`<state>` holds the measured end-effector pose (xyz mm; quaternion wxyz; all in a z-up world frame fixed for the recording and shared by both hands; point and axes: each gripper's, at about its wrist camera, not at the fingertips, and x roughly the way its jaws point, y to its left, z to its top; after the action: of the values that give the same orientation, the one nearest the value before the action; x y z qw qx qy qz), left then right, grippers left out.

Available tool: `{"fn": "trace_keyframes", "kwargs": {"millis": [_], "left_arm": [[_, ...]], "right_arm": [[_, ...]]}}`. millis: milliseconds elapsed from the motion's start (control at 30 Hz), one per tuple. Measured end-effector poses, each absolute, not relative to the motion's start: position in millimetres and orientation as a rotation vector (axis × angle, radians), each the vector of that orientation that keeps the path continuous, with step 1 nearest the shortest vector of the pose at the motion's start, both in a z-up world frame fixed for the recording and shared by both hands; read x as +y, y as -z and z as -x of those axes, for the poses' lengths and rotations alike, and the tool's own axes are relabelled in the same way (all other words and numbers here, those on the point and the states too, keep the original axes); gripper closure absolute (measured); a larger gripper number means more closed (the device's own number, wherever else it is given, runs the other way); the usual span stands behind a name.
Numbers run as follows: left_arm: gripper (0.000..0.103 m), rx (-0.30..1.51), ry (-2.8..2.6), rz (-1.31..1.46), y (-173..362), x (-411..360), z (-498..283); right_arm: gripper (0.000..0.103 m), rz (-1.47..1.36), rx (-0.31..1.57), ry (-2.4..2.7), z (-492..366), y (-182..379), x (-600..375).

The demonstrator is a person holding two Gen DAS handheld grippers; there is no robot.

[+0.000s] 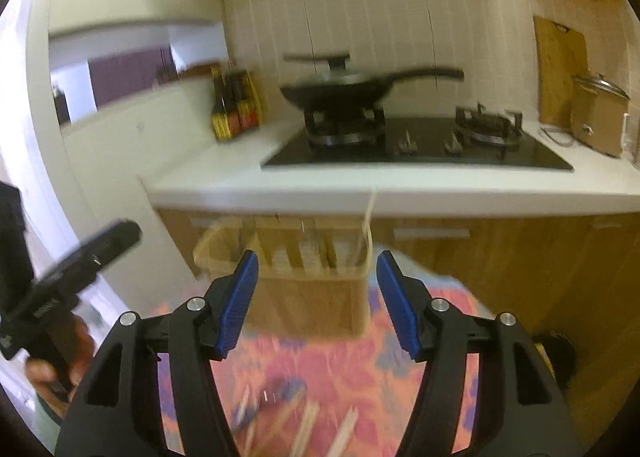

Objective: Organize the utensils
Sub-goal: 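Move both open grippers back down to the cloth, then close the right gripper on a pair of chopsticks while the left gripper grasps a spoon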

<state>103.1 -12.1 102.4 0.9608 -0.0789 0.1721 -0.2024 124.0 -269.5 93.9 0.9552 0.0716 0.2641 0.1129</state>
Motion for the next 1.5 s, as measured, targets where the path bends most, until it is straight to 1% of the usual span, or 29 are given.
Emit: {"fn": "trace_keyframes", "kwargs": {"millis": [200, 300, 500, 600, 633, 667, 733, 833, 900, 967, 1000, 1033, 1133, 1200, 1233, 1333, 1400, 1500], "left_arm": [[0.023, 0.440, 0.357, 0.090, -80.8, -18.4, -75.4], [0.023, 0.484, 0.310, 0.030, -66.4, -21.3, -67.3], [0.023, 0.597, 0.345, 0.005, -37.4, -22.4, -58.0], [0.023, 0.644, 0.354, -0.025, -23.2, -27.1, -58.2], [0.023, 0.666, 0.364, -0.040, -17.2, -29.0, -58.3], [0.023, 0.683, 0.369, -0.047, -12.6, -31.6, -58.1], [0.027, 0.728, 0.388, -0.063, -3.2, -36.3, -59.5], [0.032, 0.814, 0.436, -0.104, 14.2, -46.1, -63.3], [0.041, 0.868, 0.455, -0.146, 26.3, -55.0, -67.5], [0.045, 0.910, 0.475, -0.165, 35.0, -62.5, -73.2], [0.052, 0.927, 0.480, -0.174, 38.4, -66.2, -75.5], [0.056, 0.941, 0.491, -0.185, 41.4, -70.1, -77.2], [0.063, 0.980, 0.503, -0.235, 51.2, -83.7, -84.5], [0.075, 1.005, 0.506, -0.251, 56.4, -90.0, -90.1], [0.077, 1.022, 0.505, -0.258, 59.3, -92.4, -93.0], [0.078, 1.039, 0.507, -0.255, 60.3, -94.8, -97.4], [0.084, 1.041, 0.501, -0.249, 59.8, -94.5, -98.8], [0.087, 1.034, 0.499, -0.250, 60.3, -94.9, -97.6]], "right_arm": [[0.046, -0.154, 0.740, -0.222, -105.6, -43.5, -269.1], [0.046, -0.189, 0.822, -0.210, -97.4, -13.7, -272.9], [0.047, -0.259, 0.964, -0.185, -90.7, 35.2, -279.9], [0.061, -0.282, 1.006, -0.183, -86.7, 51.5, -283.2], [0.070, -0.283, 1.021, -0.186, -85.8, 56.4, -282.6], [0.073, -0.278, 1.035, -0.188, -85.0, 61.0, -281.2], [0.077, -0.256, 1.052, -0.184, -82.9, 67.2, -276.7], [0.077, -0.223, 1.079, -0.182, -80.6, 75.2, -267.3], [0.078, -0.206, 1.088, -0.180, -79.9, 77.8, -263.1], [0.078, -0.154, 1.078, -0.157, -78.3, 78.0, -256.1], [0.078, -0.129, 1.075, -0.147, -78.0, 77.8, -252.5], [0.079, -0.116, 1.074, -0.141, -78.1, 77.9, -251.1], [0.081, -0.067, 1.067, -0.123, -78.3, 78.6, -244.8], [0.082, -0.051, 1.063, -0.119, -78.5, 79.0, -242.9], [0.084, -0.045, 1.061, -0.118, -78.2, 78.9, -242.3], [0.089, -0.047, 1.060, -0.119, -77.3, 78.2, -242.3], [0.090, -0.048, 1.061, -0.125, -78.2, 78.5, -243.0], [0.092, -0.036, 1.057, -0.127, -77.9, 78.3, -242.2]]}}
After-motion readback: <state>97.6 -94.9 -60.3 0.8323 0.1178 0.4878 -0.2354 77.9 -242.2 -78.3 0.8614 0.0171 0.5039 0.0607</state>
